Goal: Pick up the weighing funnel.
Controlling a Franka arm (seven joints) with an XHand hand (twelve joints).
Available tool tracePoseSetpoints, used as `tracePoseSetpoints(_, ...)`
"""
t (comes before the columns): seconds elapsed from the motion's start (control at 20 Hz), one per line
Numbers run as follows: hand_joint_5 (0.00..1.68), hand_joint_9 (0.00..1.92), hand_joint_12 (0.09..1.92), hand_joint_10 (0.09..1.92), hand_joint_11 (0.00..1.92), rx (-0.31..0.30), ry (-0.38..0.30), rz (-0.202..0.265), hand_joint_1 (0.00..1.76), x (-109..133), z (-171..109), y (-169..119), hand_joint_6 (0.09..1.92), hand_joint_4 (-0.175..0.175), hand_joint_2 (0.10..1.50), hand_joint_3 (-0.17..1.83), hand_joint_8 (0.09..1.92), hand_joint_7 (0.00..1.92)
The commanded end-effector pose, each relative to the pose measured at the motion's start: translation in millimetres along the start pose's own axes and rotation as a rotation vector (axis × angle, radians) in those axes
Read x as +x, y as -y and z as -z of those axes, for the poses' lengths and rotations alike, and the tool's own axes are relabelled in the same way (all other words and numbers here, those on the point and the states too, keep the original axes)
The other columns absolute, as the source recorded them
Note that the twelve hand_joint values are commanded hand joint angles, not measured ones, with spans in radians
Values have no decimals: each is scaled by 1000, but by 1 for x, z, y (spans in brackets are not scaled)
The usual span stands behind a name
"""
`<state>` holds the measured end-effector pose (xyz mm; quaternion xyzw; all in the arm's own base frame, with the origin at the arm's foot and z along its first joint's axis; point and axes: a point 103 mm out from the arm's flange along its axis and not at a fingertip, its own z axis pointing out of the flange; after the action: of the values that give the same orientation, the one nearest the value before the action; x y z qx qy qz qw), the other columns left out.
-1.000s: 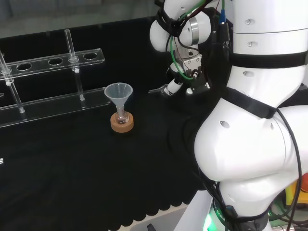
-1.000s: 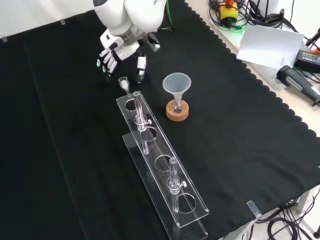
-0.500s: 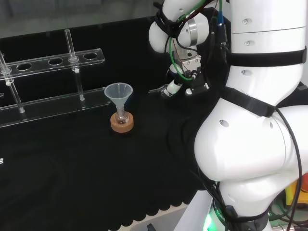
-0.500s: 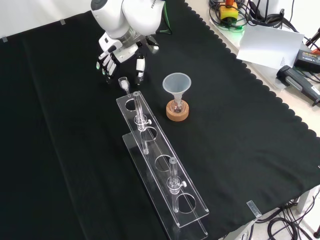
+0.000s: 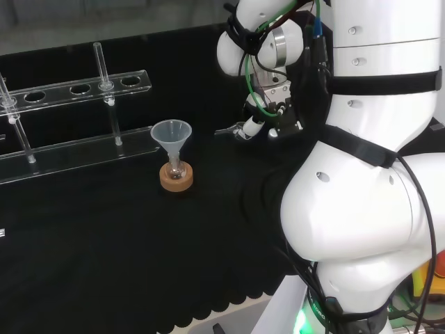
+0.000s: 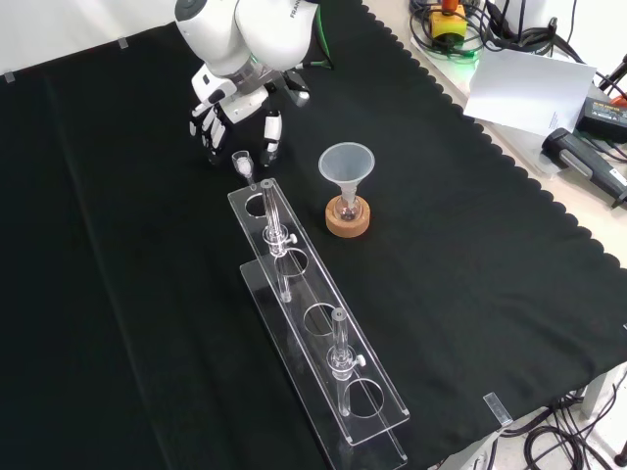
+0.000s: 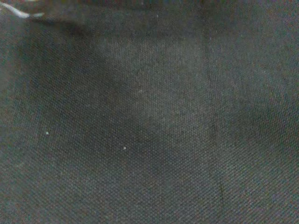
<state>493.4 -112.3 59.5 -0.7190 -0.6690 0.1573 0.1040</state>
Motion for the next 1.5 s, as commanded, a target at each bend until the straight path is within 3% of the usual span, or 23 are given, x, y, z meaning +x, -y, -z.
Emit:
tracePoseSetpoints(0.05,685,506,880,495,0,-23,10,1,701,2,-2,-2,87,90,664,270,250,815)
tracePoseSetpoints(0.3,753,575,1019,453,0,-44,24,-3,715,7,-3,-4,87,113,628,360,222,890)
tracePoseSetpoints(0.65,803,614,1078,436,0,-48,17,-11,739,8,-3,-5,87,129,613,405,223,973)
tracePoseSetpoints(0.95,942,669,1137,409,0,-54,26,-14,771,7,-4,-5,106,171,609,439,209,1044)
tracePoseSetpoints(1.5,1035,762,1221,373,0,-81,24,-23,805,12,-2,-8,164,175,607,477,191,1127)
